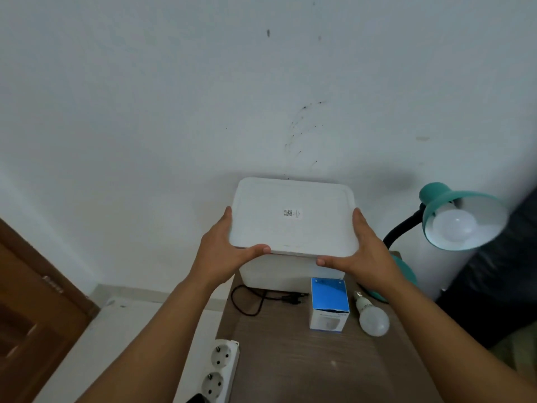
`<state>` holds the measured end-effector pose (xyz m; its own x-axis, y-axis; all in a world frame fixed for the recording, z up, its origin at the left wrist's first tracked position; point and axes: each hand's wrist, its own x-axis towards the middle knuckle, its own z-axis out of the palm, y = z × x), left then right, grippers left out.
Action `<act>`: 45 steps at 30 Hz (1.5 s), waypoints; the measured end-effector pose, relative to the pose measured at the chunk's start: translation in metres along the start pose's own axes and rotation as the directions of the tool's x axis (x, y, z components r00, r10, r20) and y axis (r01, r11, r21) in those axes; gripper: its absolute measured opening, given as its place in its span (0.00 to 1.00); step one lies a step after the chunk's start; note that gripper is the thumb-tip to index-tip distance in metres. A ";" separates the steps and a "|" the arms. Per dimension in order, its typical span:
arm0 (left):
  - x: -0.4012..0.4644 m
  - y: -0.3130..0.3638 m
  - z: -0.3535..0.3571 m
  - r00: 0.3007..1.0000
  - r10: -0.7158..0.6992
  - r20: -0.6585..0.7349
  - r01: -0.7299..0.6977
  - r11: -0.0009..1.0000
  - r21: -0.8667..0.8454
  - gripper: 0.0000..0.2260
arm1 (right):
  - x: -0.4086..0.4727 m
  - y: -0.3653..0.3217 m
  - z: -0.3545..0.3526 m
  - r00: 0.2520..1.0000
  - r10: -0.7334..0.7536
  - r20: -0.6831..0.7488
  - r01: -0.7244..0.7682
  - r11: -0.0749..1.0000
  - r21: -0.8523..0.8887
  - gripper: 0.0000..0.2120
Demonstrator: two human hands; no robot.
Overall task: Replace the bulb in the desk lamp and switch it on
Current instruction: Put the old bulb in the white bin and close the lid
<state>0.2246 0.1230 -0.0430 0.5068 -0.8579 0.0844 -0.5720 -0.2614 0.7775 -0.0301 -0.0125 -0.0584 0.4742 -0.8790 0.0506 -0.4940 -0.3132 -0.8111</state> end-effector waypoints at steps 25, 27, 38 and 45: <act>-0.261 -0.029 0.075 0.986 -0.081 0.146 0.074 0.996 0.053 0.53 | -0.283 0.079 -0.009 0.960 0.264 0.088 -0.259 0.964 -0.064 0.68; -0.274 -0.032 0.080 0.981 -0.105 0.164 0.098 0.994 0.053 0.55 | -0.294 0.085 -0.007 0.957 0.271 0.105 -0.265 0.962 -0.065 0.68; -0.303 -0.051 0.101 0.961 -0.162 0.225 0.125 0.978 0.169 0.49 | -0.315 0.108 0.011 0.950 0.277 0.142 -0.250 0.951 -0.182 0.63; -0.305 -0.061 0.108 0.958 -0.162 0.237 0.089 0.953 0.290 0.51 | -0.312 0.115 0.023 0.932 0.320 0.172 -0.263 0.921 -0.289 0.67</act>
<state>0.0353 0.3531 -0.1832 0.4249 -0.8844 -0.1930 -0.6871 -0.4539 0.5673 -0.2177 0.2342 -0.1807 0.4091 -0.8571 -0.3130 -0.7899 -0.1610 -0.5917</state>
